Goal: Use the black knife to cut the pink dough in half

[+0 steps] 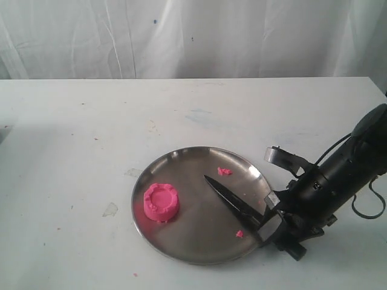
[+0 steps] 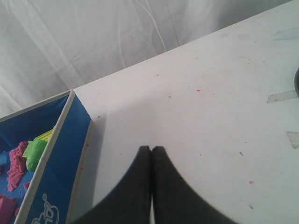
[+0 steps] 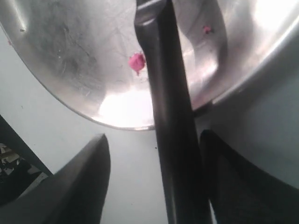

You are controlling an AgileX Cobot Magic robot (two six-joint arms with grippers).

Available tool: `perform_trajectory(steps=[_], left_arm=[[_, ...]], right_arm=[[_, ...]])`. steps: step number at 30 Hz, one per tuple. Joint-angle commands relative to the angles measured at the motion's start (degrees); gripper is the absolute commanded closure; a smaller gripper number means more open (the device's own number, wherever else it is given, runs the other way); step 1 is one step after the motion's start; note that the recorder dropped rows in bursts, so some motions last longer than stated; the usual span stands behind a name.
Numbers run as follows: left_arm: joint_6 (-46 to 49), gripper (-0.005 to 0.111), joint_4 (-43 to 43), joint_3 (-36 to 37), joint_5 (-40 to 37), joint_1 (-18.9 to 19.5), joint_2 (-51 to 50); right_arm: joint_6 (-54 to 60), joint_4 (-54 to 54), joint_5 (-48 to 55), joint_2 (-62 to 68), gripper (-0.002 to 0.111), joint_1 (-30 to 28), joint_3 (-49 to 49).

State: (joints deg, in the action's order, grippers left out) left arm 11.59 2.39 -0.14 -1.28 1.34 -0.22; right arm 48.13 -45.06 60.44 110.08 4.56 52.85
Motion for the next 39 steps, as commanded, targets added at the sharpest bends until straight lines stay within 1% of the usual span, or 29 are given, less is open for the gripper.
perform_trajectory(steps=[1, 3, 9, 12, 15, 17, 22, 30, 33, 39], left_arm=[[0.19, 0.107, -0.4, 0.14, -0.03, 0.23, 0.22], [0.19, 0.107, -0.4, 0.14, -0.03, 0.23, 0.22], [0.19, 0.107, -0.4, 0.14, -0.03, 0.23, 0.22], [0.19, 0.107, -0.4, 0.14, -0.03, 0.23, 0.22], [0.19, 0.107, -0.4, 0.14, -0.03, 0.23, 0.22], [0.19, 0.107, -0.4, 0.14, -0.03, 0.23, 0.22], [0.19, 0.107, -0.4, 0.14, -0.03, 0.23, 0.22], [0.19, 0.107, -0.4, 0.14, -0.03, 0.23, 0.22], [0.19, 0.107, -0.4, 0.14, -0.03, 0.23, 0.22], [0.19, 0.107, -0.4, 0.14, -0.03, 0.23, 0.22]], right_arm=[[0.97, -0.28, 0.91, 0.63, 0.067, 0.09, -0.26], [0.97, -0.15, 1.2, 0.97, 0.075, 0.09, -0.26], [0.97, -0.15, 1.19, 1.07, 0.093, 0.09, -0.26], [0.97, -0.15, 1.19, 1.18, 0.101, 0.09, -0.26], [0.97, -0.15, 1.19, 1.18, 0.107, 0.09, -0.26], [0.97, -0.15, 1.32, 1.18, 0.108, 0.09, -0.26], [0.59, -2.68, 3.71, -0.01, 0.108, 0.09, 0.61], [0.59, -6.43, 5.21, -8.37, 0.108, 0.09, 2.06], [0.59, -7.21, 4.91, -13.53, 0.108, 1.44, 2.06], [0.59, -5.97, 4.09, -24.58, 0.108, 6.66, 1.95]])
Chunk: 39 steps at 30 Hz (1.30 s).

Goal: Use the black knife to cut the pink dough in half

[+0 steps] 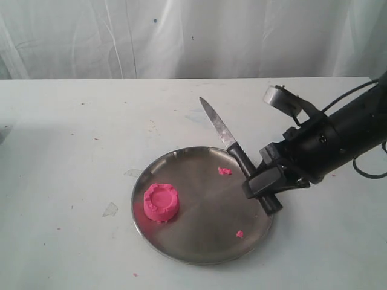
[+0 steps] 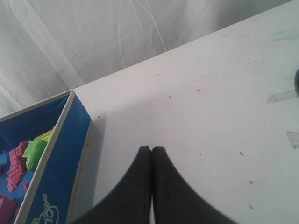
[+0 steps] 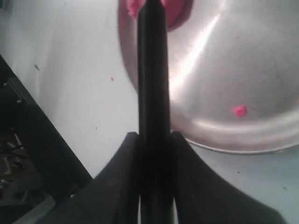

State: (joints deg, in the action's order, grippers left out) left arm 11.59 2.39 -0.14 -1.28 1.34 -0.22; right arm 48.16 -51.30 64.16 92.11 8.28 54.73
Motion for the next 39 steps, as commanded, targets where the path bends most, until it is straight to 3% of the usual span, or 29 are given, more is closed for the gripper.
perform_trajectory(steps=[1, 9, 12, 16, 22, 24, 27, 31, 35, 39], left_arm=[[0.19, 0.107, -0.4, 0.14, -0.03, 0.23, 0.22], [0.19, 0.107, -0.4, 0.14, 0.35, 0.23, 0.22], [-3.94, 0.107, -2.39, 0.14, 4.22, 0.23, 0.22], [-15.48, 0.107, -2.39, 0.14, 19.51, 0.23, 0.22], [-17.58, 0.107, -2.39, 0.14, 51.16, 0.23, 0.22], [-17.67, 0.107, -3.33, -0.69, 56.26, 0.23, 0.22], [-18.98, 0.107, -4.26, -6.56, 55.1, 0.23, 0.22], [-18.72, 0.107, -4.28, -17.66, 45.37, 0.23, -1.48], [-8.87, 0.107, -4.04, -25.69, 27.91, 0.23, -8.12], [-1.67, 0.107, -4.04, -27.22, 19.9, 0.23, -17.75]], right_arm=[[0.56, 0.77, 0.23, -7.87, 0.108, 3.56, 0.06], [0.26, 2.22, -1.7, -13.58, 0.108, 5.94, 0.06], [0.0, 2.22, -1.7, -13.58, 0.108, 5.94, 0.06], [0.0, 2.22, -1.7, -13.58, 0.108, 5.94, 0.06], [0.02, 2.22, -1.73, -13.58, 0.108, 5.94, -0.04], [0.02, 2.22, -2.08, -13.58, 0.108, 5.94, -0.15], [0.02, 2.22, -2.8, -13.58, 0.108, 5.94, -0.15], [0.02, 2.22, -3.71, -13.58, 0.108, 5.94, -0.15], [0.02, 2.22, -4.27, -13.58, 0.108, 5.94, -0.15], [0.02, 2.22, -4.27, -13.58, 0.108, 5.94, -0.15]])
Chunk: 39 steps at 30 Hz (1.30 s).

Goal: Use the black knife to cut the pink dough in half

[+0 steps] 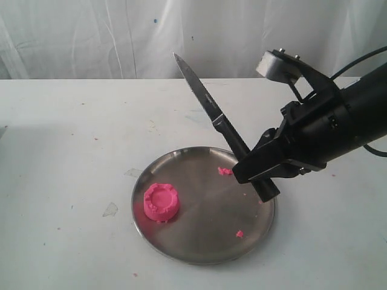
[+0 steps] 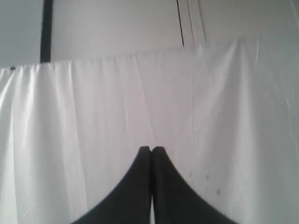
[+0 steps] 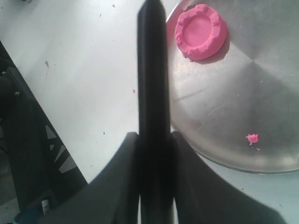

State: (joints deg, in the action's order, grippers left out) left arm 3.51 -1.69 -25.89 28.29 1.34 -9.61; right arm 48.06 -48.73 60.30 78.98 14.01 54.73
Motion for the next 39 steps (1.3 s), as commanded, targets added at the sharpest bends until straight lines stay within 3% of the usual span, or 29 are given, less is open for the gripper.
perform_trajectory(steps=[1, 6, 10, 14, 19, 22, 27, 31, 36, 39], left_arm=[[6.41, 0.107, 0.03, -1.46, -11.31, 0.23, -10.61], [5.36, 0.107, 0.03, -1.46, -12.74, 0.23, -25.56], [-11.91, 0.107, 0.03, -1.46, -9.06, -0.38, -37.42], [-29.22, 0.107, 0.03, -1.46, -7.25, -4.96, -50.59], [-33.18, 0.107, 1.69, -1.46, -8.17, -12.25, -62.23], [-33.18, 0.107, 10.55, -1.46, -8.9, -16.37, -67.26], [-35.58, 0.107, 36.04, -3.31, -6.77, -25.44, -71.03], [-36.73, 0.107, 39.02, -9.51, -22.5, -29.99, -72.68], [-36.31, 0.107, 36.85, -22.0, -51.82, -30.11, -75.73], [-27.66, 0.107, 31.09, -29.14, -63.14, -30.11, -76.98]], right_arm=[[0.12, -0.35, -0.4, -0.46, 0.108, 0.21, -0.15], [0.12, -0.24, -0.32, -0.46, 0.108, 0.21, -0.15], [0.12, 0.46, -0.33, -0.46, 0.108, 0.21, -0.15], [0.12, 0.97, -0.43, -0.46, 0.108, 0.21, -0.15], [0.12, 1.25, -0.43, -0.46, 0.108, 0.21, -0.15], [0.12, 1.5, -0.7, -0.46, 0.108, 0.21, -0.15], [0.12, 3.56, -2.72, -0.46, 0.108, 0.21, -0.15], [0.12, 5.8, -4.85, -0.46, 0.108, 0.21, -0.15], [-0.8, 7.96, -5.39, 0.56, 0.108, 0.21, -0.15], [-1.81, 8.25, -6.16, 1.03, 0.108, 0.21, -1.1]])
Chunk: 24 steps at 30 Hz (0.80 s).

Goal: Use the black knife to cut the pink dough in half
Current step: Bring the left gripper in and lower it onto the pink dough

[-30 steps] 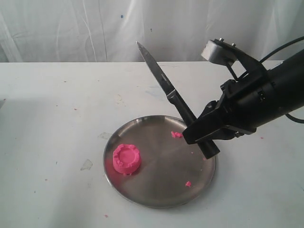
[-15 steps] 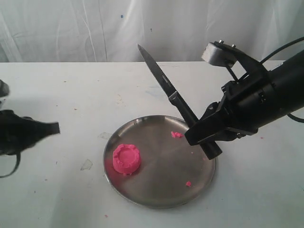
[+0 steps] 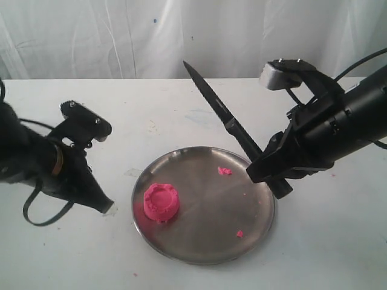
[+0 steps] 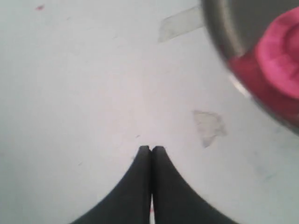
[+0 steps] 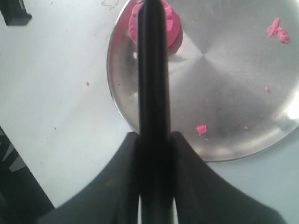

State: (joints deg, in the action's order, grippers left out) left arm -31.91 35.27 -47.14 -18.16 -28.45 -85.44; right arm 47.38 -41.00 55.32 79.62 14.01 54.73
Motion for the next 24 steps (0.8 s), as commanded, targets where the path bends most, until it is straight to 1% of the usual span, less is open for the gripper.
perform_trajectory(steps=[1, 4, 6, 8, 10, 11, 13, 17, 18, 20, 24], left_arm=[[10.56, 0.107, -8.46, -9.32, -17.73, -0.32, -1.25], [20.74, 0.107, -22.46, -11.67, -16.13, -0.32, -1.63], [32.63, 0.107, -33.15, -11.32, -13.05, -0.32, -2.62], [42.35, 0.107, -38.63, -10.76, -9.31, -0.32, -4.06], [49.66, 0.107, -39.06, -10.22, -4.34, -0.32, -5.32], [51.52, 0.107, -39.05, -10.22, -2.33, -0.32, -5.9], [51.64, 0.107, -39.05, -10.22, -1.65, -0.32, -6.56], [51.64, 0.107, -37.61, -10.22, -2.06, -0.32, -8.52], [51.64, 0.107, -37.37, -10.22, -2.2, -0.32, -8.96], [51.64, 0.107, -37.37, -10.22, -2.2, -0.32, -9.69], [51.64, 0.107, -37.61, -10.22, -2.2, -0.32, -11.32]], right_arm=[[-1.13, 0.52, -1.93, 0.39, 0.108, 0.21, -1.78], [-1.13, 0.52, -3.72, 0.39, 0.108, 0.21, -3.54], [-1.23, 0.52, -5.2, 0.39, 0.108, 0.21, -3.95], [-1.5, 0.61, -6.16, 0.39, 0.108, 0.21, -3.95], [-1.68, 1.2, -7.57, 0.39, 0.108, 0.21, -3.95], [-2.47, 2.27, -8.33, 0.39, 0.108, 0.21, -3.95], [-6.86, 6.75, -10.92, 0.44, 0.108, 0.21, -4.09], [-21.52, 20.24, -13.87, 0.57, 0.108, 0.21, -4.17], [-24.63, 22.01, -13.87, 0.57, 0.108, 0.21, -4.17], [-27.04, 23.05, -13.87, 0.57, 0.108, 0.21, -4.17], [-27.06, 22.54, -13.87, 0.57, 0.108, 0.21, -4.17]])
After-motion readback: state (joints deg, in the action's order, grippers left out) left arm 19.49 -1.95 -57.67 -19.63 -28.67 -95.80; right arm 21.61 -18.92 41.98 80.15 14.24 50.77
